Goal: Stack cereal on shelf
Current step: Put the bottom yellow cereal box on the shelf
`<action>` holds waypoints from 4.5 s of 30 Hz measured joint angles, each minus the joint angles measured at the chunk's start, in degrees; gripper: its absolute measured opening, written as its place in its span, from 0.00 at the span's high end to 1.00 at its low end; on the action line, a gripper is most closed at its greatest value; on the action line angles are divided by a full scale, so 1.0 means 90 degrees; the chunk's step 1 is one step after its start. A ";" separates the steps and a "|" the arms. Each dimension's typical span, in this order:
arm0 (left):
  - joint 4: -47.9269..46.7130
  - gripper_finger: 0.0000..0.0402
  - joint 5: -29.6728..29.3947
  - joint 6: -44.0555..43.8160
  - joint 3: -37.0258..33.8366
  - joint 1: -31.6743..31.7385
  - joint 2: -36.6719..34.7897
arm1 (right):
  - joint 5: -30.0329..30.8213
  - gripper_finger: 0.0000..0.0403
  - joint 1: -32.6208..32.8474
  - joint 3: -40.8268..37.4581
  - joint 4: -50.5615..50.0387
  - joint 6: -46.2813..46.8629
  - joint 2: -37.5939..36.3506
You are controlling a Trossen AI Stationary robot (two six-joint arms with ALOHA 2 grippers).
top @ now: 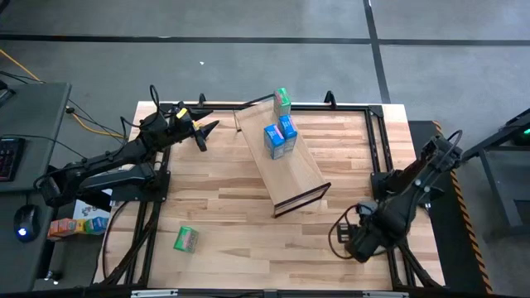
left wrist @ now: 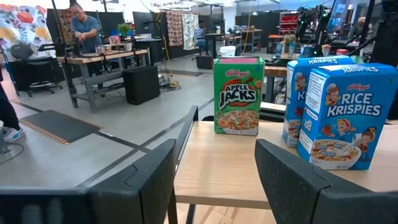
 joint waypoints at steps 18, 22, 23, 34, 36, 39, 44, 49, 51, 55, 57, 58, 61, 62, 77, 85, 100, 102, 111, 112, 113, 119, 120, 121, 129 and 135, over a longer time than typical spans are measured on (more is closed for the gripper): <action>0.0013 0.48 0.0000 0.0000 0.0000 0.0000 0.0000 | -0.0019 0.48 0.0115 -0.0010 0.0059 -0.0079 0.0796; 0.0013 0.48 0.0000 -0.0024 0.0000 0.0000 0.0000 | -0.0011 0.48 0.0125 -0.0010 -0.0004 -0.0088 0.0881; 0.0013 0.48 0.0000 -0.0024 0.0000 0.0000 0.0000 | -0.0071 0.48 0.0125 -0.0010 -0.0017 -0.0089 0.0909; 0.0011 0.48 0.0000 -0.0017 0.0000 0.0000 0.0000 | -0.0149 0.48 0.0235 -0.0012 -0.0079 -0.0062 0.1210; 0.0009 0.48 0.0000 -0.0018 0.0000 0.0000 0.0000 | -0.0127 0.48 0.0237 -0.0012 -0.0074 -0.0070 0.1269; 0.0009 0.48 0.0023 -0.0035 0.0000 -0.0005 0.0000 | -0.0083 0.48 0.0237 -0.0015 -0.0074 -0.0079 0.1367; 0.0020 0.48 0.0102 -0.0102 0.0000 -0.0004 0.0000 | -0.0083 0.48 0.0237 -0.0015 -0.0033 -0.0057 0.1602; 0.0021 0.48 0.0102 -0.0119 0.0000 -0.0002 0.0001 | -0.0169 0.48 0.0237 -0.0015 0.0001 -0.0086 0.1878; 0.0023 0.48 0.0102 -0.0119 0.0000 -0.0002 0.0000 | -0.0165 0.48 0.0237 -0.0015 0.0003 -0.0102 0.1927; 0.0023 0.48 0.0102 -0.0172 0.0000 -0.0005 0.0000 | -0.0121 0.48 0.0237 -0.0015 0.0020 -0.0072 0.1956; 0.0022 0.48 0.0102 -0.0172 0.0000 -0.0005 0.0000 | -0.0119 0.48 0.0237 -0.0017 0.0012 -0.0059 0.2001; 0.0023 0.48 0.0105 -0.0177 0.0000 -0.0005 0.0000 | -0.0119 0.48 0.0237 -0.0042 0.0043 -0.0055 0.2023; 0.0021 0.48 0.0332 -0.0217 0.0000 -0.0005 0.0000 | -0.0121 0.48 0.0237 -0.0200 0.0355 -0.0045 0.2059; 0.0027 0.48 0.0450 -0.0248 0.0000 -0.0005 0.0000 | -0.0120 0.48 0.0232 -0.0272 0.0505 -0.0049 0.2063; 0.0233 0.48 0.0622 -0.0354 -0.0002 -0.0002 -0.0014 | -0.0085 0.57 0.0191 -0.0476 0.0893 -0.0459 0.1862; 0.0226 0.48 0.1210 -0.0488 -0.0004 -0.0004 -0.0416 | 0.0706 0.73 0.0191 -0.0470 0.1480 -0.1217 0.0858; 0.0096 0.48 0.1889 -0.1020 -0.0005 -0.0005 -0.0848 | 0.3131 0.68 -0.1678 -0.0454 0.4088 -0.6559 -0.0873; 0.0108 0.48 0.1887 -0.1020 -0.0005 -0.0005 -0.0850 | 0.2682 0.68 -0.2250 -0.0454 0.4048 -0.7057 -0.0922; 0.0110 0.48 0.1887 -0.0899 -0.0004 0.0000 -0.0848 | 0.2071 0.68 -0.3667 0.1354 0.1494 -0.8142 -0.0608; 0.0108 0.48 0.1887 -0.0899 -0.0005 0.0000 -0.0848 | 0.2240 0.68 -0.3705 0.1689 0.0873 -0.8007 -0.0483; 0.0110 0.48 0.1887 -0.0892 -0.0003 0.0000 -0.0848 | 0.2395 0.68 -0.3764 0.2015 0.0229 -0.7851 -0.0346; 0.0103 0.48 0.1887 -0.0848 -0.0003 0.0000 -0.0845 | 0.2486 0.68 -0.4027 0.3020 -0.0901 -0.7984 0.0432; 0.0105 0.48 0.1887 -0.0848 -0.0003 0.0000 -0.0845 | 0.2443 0.68 -0.4073 0.3100 -0.0758 -0.8124 0.0532; 0.0104 0.48 0.1887 -0.0848 -0.0005 0.0000 -0.0844 | 0.2367 0.68 -0.4126 0.3188 -0.0673 -0.8220 0.0629; 0.0062 0.48 0.1887 -0.0855 -0.0005 -0.0010 -0.0838 | 0.1794 0.68 -0.4517 0.3211 -0.1155 -0.8395 0.1213; 0.0059 0.48 0.1887 -0.0857 -0.0005 -0.0010 -0.0838 | 0.1630 0.68 -0.4679 0.3048 -0.1171 -0.8379 0.1327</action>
